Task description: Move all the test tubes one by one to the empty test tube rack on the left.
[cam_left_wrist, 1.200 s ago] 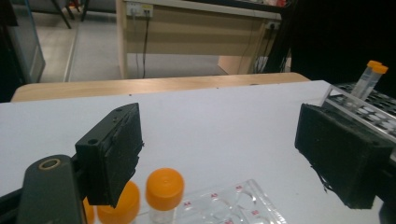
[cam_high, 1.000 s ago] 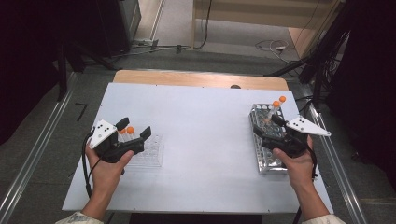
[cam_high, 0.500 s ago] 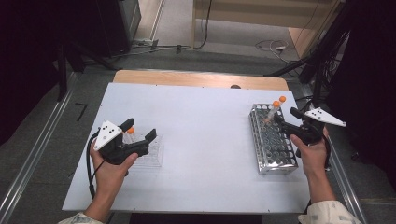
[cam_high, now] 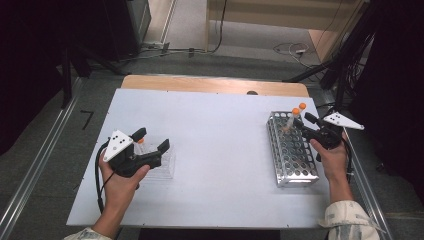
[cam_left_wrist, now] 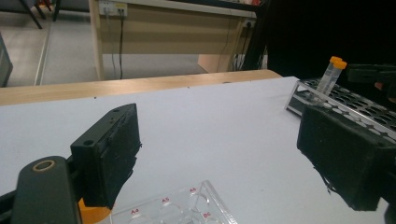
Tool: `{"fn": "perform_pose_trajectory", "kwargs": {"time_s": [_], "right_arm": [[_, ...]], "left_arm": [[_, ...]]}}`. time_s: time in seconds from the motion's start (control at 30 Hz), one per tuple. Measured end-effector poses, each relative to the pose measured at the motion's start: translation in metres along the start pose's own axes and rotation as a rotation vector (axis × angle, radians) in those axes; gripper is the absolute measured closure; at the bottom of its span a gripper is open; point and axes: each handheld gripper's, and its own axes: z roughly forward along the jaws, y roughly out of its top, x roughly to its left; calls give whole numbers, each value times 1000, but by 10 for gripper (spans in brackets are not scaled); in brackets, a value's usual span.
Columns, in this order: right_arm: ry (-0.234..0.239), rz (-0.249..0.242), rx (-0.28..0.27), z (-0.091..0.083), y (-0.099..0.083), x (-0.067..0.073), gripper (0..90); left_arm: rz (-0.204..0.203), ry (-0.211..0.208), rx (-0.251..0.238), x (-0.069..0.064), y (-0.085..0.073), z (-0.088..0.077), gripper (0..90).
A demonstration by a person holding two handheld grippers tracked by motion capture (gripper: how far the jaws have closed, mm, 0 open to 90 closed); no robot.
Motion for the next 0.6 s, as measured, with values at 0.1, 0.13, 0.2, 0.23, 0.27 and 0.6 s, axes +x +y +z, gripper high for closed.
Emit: {"fn": "perform_pose_trajectory", "kwargs": {"time_s": [0.1, 0.13, 0.2, 0.23, 0.27, 0.6], "right_arm": [[13, -4, 9, 6, -3, -1, 437], [17, -5, 13, 8, -4, -2, 442], [23, -6, 26, 11, -4, -2, 456], [24, -19, 39, 13, -5, -2, 466], [20, -27, 47, 14, -5, -2, 466], [23, -24, 80, 25, -2, -4, 537]], "left_arm": [[0, -3, 8, -2, -1, 3, 144], [1, -2, 11, -3, -2, 3, 143], [2, -6, 15, -3, -3, 5, 143], [3, -7, 19, -3, -3, 5, 143], [4, -6, 22, -4, -3, 6, 143], [2, -8, 24, -3, -5, 6, 143]]}}
